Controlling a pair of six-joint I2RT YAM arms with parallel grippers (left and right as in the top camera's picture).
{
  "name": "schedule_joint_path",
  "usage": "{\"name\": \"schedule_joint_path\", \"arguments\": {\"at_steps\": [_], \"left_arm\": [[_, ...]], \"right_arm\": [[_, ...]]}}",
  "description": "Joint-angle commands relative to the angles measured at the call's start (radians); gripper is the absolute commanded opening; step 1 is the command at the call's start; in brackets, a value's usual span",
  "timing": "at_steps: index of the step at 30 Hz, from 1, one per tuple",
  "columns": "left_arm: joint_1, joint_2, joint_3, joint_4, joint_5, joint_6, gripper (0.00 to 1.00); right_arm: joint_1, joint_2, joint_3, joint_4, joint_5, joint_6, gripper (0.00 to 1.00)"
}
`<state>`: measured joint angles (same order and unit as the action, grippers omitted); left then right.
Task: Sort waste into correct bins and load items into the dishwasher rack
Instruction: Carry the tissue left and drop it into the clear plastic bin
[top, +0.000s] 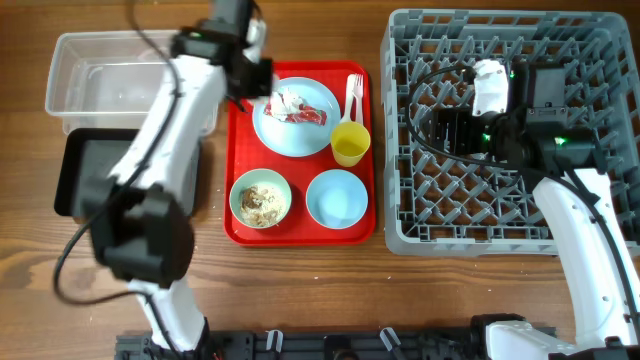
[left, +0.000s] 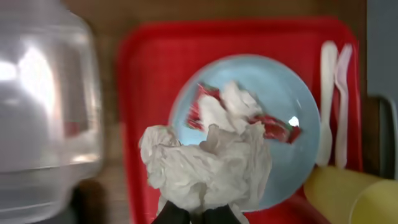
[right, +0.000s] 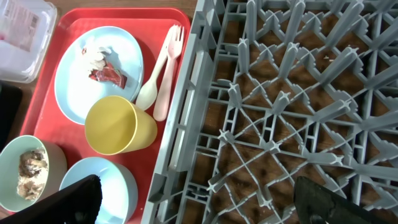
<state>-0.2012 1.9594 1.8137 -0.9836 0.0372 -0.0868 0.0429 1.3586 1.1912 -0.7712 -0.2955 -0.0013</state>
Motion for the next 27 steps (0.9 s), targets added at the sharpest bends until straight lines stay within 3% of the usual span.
{"name": "schedule_joint_path", "arguments": {"at_steps": [1,6,8,9,10,11,12,21,27], "left_arm": [[0.122,0.002,0.006,0.029,-0.110,0.001,0.04],[0.265,0.050,0.002,0.085,-0.109,-0.012,0.04],[0.311,0.082,0.002,0.111,-0.098,-0.037,0.09],[0.329,0.097,0.002,0.118,-0.078,-0.049,0.21],[0.344,0.113,0.002,0.123,-0.057,-0.061,0.50],[0.355,0.125,0.002,0.124,-0.028,-0.061,0.86],[0.362,0.134,0.002,0.125,-0.003,-0.061,1.00],[0.332,0.091,0.059,0.119,0.057,-0.048,1.00],[0.199,0.070,0.072,0.108,0.038,-0.019,1.00]], "right_arm": [[-0.003,0.006,0.018,0.000,-0.021,0.008,0.99],[-0.003,0.006,0.018,0.000,-0.021,0.009,0.99],[-0.003,0.006,0.018,-0.001,-0.021,0.008,0.99],[-0.003,0.006,0.018,-0.001,-0.021,0.008,0.99],[-0.003,0.006,0.018,-0.001,-0.021,0.008,1.00],[-0.003,0.006,0.018,-0.001,-0.021,0.009,0.99],[-0.003,0.006,0.018,-0.001,-0.021,0.008,0.99],[-0.003,0.006,0.018,-0.015,-0.020,0.007,1.00],[-0.003,0.006,0.018,-0.029,-0.017,0.000,1.00]]}}
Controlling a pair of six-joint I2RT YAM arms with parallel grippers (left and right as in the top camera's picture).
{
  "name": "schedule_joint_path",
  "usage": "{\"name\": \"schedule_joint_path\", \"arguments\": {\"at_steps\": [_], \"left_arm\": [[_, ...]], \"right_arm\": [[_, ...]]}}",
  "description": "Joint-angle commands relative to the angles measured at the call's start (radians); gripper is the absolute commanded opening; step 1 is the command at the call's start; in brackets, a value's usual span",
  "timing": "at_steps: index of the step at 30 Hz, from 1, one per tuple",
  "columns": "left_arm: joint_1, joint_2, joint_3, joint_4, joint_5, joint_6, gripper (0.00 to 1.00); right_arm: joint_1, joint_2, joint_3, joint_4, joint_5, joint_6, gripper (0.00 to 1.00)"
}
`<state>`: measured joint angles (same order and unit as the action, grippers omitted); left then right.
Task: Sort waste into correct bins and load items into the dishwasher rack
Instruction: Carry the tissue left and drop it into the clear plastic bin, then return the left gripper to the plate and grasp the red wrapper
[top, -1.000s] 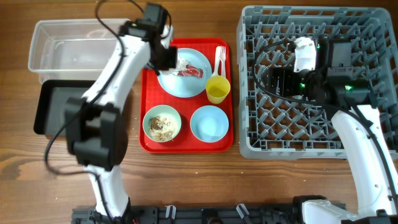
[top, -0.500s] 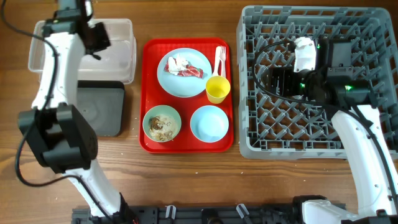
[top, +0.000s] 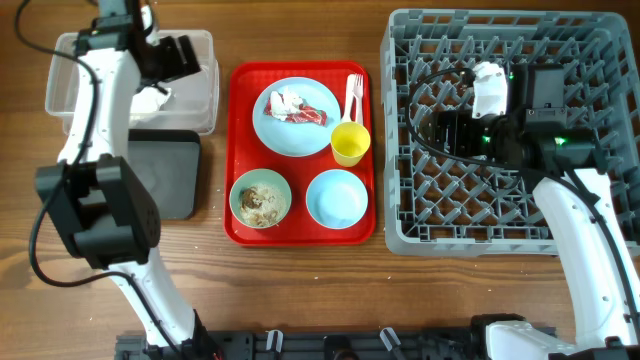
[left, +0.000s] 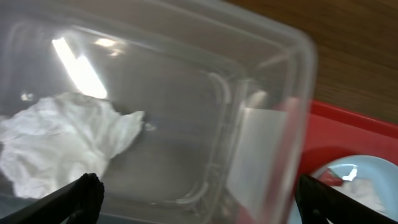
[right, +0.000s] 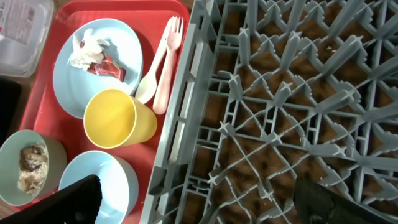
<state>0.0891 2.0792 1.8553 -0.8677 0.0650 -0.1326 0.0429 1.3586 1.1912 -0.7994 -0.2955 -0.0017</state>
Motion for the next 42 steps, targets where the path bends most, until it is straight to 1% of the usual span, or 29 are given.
{"name": "schedule_joint_path", "arguments": {"at_steps": [1,4,6,8,11,14,17,20,26,33,34,35,36,37,38,39,40,41,42], "left_arm": [[-0.121,-0.047,0.029,-0.013,0.011,0.050,1.00],[-0.217,-0.031,0.029,-0.022,0.013,0.126,1.00],[-0.280,-0.014,0.028,-0.018,0.013,0.156,1.00],[-0.336,0.015,0.028,-0.010,0.012,0.155,1.00],[-0.381,0.065,0.028,-0.010,0.012,0.137,1.00],[-0.397,0.114,0.028,-0.003,0.011,0.075,1.00],[-0.397,0.157,0.028,0.007,0.013,-0.022,1.00],[-0.397,0.192,0.028,0.015,0.013,-0.088,1.00],[-0.400,0.237,0.028,0.031,0.017,-0.093,1.00],[-0.402,0.284,0.028,0.031,0.021,-0.093,0.86],[-0.402,0.288,0.028,0.031,0.021,-0.093,0.83],[-0.402,0.291,0.028,0.030,0.021,-0.093,0.77],[-0.401,0.293,0.028,0.029,0.021,-0.093,0.69],[-0.402,0.294,0.028,0.028,0.021,-0.093,0.63],[-0.402,0.294,0.028,0.027,0.021,-0.093,0.55],[-0.402,0.294,0.028,0.027,0.021,-0.093,0.43],[-0.402,0.294,0.028,0.026,0.021,-0.093,0.27],[-0.402,0.294,0.028,0.023,0.021,-0.093,0.13],[-0.402,0.294,0.028,0.019,0.021,-0.093,0.04]], "right_arm": [[-0.003,0.006,0.018,-0.001,-0.017,0.002,1.00],[-0.003,0.006,0.018,-0.001,-0.017,0.002,1.00],[-0.003,0.006,0.018,-0.002,-0.017,0.002,1.00],[-0.003,0.006,0.018,-0.003,-0.018,0.002,1.00],[-0.003,0.006,0.018,-0.003,-0.018,0.002,1.00],[-0.003,0.006,0.017,-0.004,-0.017,0.002,1.00],[-0.003,0.006,0.011,-0.010,-0.017,0.002,1.00],[-0.003,0.011,0.011,-0.010,-0.018,0.003,1.00],[-0.003,0.011,0.011,-0.012,-0.018,0.003,1.00],[-0.003,0.011,0.011,-0.015,-0.018,0.005,1.00],[-0.003,0.011,0.011,-0.016,-0.018,0.005,1.00],[-0.003,0.011,0.011,-0.018,-0.018,0.005,1.00],[-0.003,0.011,0.011,-0.019,-0.018,0.005,1.00],[-0.003,0.011,0.011,-0.021,-0.020,0.005,1.00],[-0.003,0.011,0.011,-0.021,-0.021,0.005,1.00],[-0.003,0.011,0.011,-0.021,-0.021,0.005,1.00],[-0.003,0.011,0.011,-0.021,-0.021,0.005,1.00],[-0.003,0.011,0.011,-0.021,-0.021,0.005,1.00],[-0.003,0.011,0.011,-0.021,-0.021,0.005,1.00]]}}
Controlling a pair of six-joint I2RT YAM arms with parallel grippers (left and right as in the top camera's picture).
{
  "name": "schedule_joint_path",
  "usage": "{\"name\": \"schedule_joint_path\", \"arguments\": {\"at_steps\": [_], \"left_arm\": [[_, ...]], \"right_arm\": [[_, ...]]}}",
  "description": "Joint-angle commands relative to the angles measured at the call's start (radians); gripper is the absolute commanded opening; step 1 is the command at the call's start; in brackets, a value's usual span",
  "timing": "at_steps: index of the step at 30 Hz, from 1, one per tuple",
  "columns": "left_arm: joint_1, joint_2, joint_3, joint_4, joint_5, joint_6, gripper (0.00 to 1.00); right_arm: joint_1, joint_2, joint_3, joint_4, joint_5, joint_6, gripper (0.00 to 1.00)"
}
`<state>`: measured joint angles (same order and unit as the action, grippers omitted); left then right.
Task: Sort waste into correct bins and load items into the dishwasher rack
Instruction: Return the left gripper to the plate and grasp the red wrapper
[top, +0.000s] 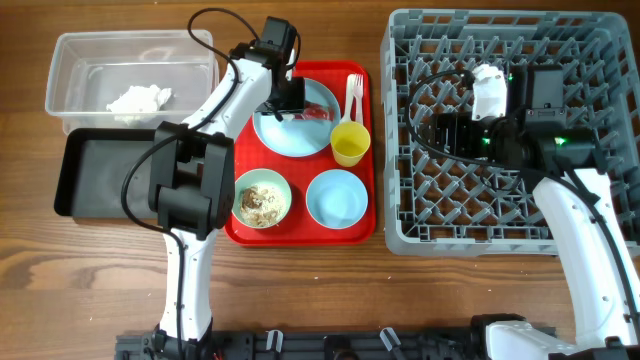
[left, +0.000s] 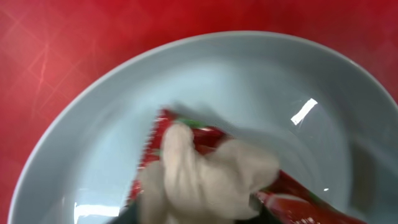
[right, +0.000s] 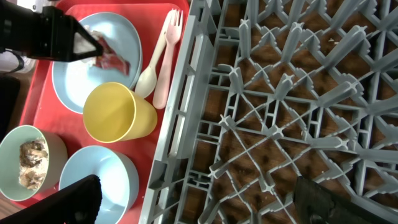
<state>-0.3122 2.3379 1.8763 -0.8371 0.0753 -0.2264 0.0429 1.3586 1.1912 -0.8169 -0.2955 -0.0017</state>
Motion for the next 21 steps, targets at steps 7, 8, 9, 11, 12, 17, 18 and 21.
{"name": "schedule_joint_path", "arguments": {"at_steps": [7,8,9,11,12,17,18,21], "left_arm": [[0.006,-0.008,0.045,-0.084,0.010,0.001,0.04],[0.008,-0.022,0.059,-0.099,0.010,0.001,0.04],[0.012,-0.038,0.072,-0.113,0.010,0.001,0.04],[0.023,-0.076,0.102,-0.142,0.010,0.001,0.04],[0.033,-0.099,0.122,-0.159,0.010,0.001,0.04],[0.103,-0.210,0.154,-0.201,0.006,-0.018,0.04],[0.129,-0.236,0.154,-0.206,0.002,-0.018,0.04],[0.208,-0.276,0.154,-0.211,0.000,-0.018,0.04]], "right_arm": [[-0.003,0.011,0.011,-0.003,-0.021,0.005,1.00],[-0.003,0.011,0.011,-0.003,-0.021,0.005,1.00],[-0.003,0.011,0.011,-0.003,-0.021,0.005,1.00],[-0.003,0.011,0.011,-0.003,-0.020,0.005,1.00],[-0.003,0.011,0.011,-0.003,-0.021,0.005,1.00],[-0.003,0.011,0.011,-0.003,-0.021,0.005,1.00],[-0.003,0.011,0.011,-0.003,-0.021,0.005,1.00],[-0.003,0.011,0.011,-0.003,-0.021,0.005,1.00]]}}
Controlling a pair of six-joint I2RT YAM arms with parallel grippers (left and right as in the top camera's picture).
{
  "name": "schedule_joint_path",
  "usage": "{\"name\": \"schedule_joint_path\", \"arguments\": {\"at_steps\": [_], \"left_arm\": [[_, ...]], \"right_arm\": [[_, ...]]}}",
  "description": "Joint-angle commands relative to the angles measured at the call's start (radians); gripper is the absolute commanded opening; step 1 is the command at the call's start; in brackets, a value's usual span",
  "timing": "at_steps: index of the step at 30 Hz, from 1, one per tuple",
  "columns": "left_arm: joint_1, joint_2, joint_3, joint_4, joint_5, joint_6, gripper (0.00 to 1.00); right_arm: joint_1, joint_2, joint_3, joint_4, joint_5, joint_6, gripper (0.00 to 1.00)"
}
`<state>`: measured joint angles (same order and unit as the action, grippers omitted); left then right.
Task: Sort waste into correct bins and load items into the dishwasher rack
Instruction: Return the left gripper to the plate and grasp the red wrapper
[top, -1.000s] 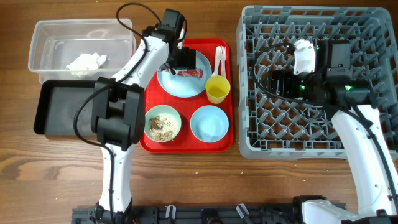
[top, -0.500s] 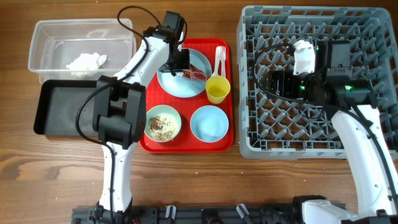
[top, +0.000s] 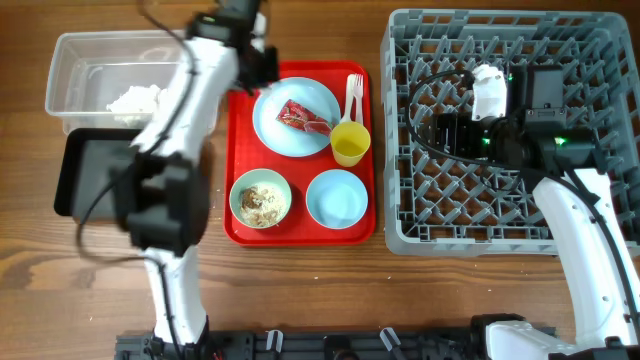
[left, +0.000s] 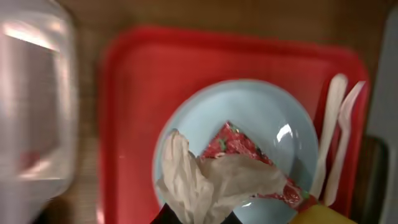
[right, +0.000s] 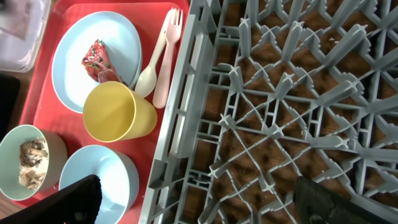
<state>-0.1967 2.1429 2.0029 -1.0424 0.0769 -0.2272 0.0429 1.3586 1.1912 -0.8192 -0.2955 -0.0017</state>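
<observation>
My left gripper (left: 196, 219) is shut on a crumpled white napkin (left: 211, 183), held above the light blue plate (left: 249, 106) on the red tray (top: 240, 150). Overhead, the left gripper (top: 257, 62) is blurred over the tray's far left corner. A red wrapper (top: 300, 116) lies on the plate. Another white napkin (top: 135, 99) lies in the clear bin (top: 70, 60). My right gripper (right: 199, 205) stands open over the left edge of the grey dishwasher rack (top: 520, 200), with nothing between its fingers.
A black bin (top: 85, 180) sits in front of the clear one. The tray also holds a yellow cup (top: 350, 143), a bowl of food scraps (top: 260, 200), an empty blue bowl (top: 337, 198), and a pale fork and spoon (top: 353, 92).
My left gripper was low on the plate, at the napkin lying on the wrapper. Now it holds that napkin higher, towards the tray's far left. The wrapper lies bare on the plate. The right arm is unchanged.
First my left gripper held a napkin above the plate. Then it stood open over the clear bin with that napkin lying inside. Then it was back at the plate on a second napkin, which it now holds lifted. The right gripper stayed open over the rack.
</observation>
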Motion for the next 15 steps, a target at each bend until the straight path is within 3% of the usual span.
{"name": "schedule_joint_path", "arguments": {"at_steps": [1,6,9,10,12,13,15], "left_arm": [[0.121,-0.084,0.027,-0.005,-0.008,-0.017,0.04],[0.258,-0.051,0.024,0.010,-0.045,-0.013,0.06],[0.316,0.004,0.024,0.021,-0.044,-0.012,0.34],[0.329,0.019,0.024,0.021,-0.040,-0.002,0.52],[0.340,0.030,0.024,0.015,-0.021,0.019,0.73],[0.339,0.030,0.024,0.013,-0.021,0.021,0.89],[0.338,0.025,0.025,0.016,-0.021,0.037,1.00]], "right_arm": [[-0.003,0.011,0.011,-0.001,-0.021,0.005,1.00],[-0.003,0.011,0.011,0.000,-0.021,0.005,1.00],[-0.003,0.011,0.011,-0.001,-0.021,0.006,1.00],[-0.003,0.011,0.011,-0.001,-0.021,0.006,1.00],[-0.003,0.011,0.011,0.001,-0.021,0.006,1.00],[-0.003,0.011,0.011,0.003,-0.021,0.005,1.00],[-0.003,0.011,0.011,0.003,-0.021,0.005,1.00]]}}
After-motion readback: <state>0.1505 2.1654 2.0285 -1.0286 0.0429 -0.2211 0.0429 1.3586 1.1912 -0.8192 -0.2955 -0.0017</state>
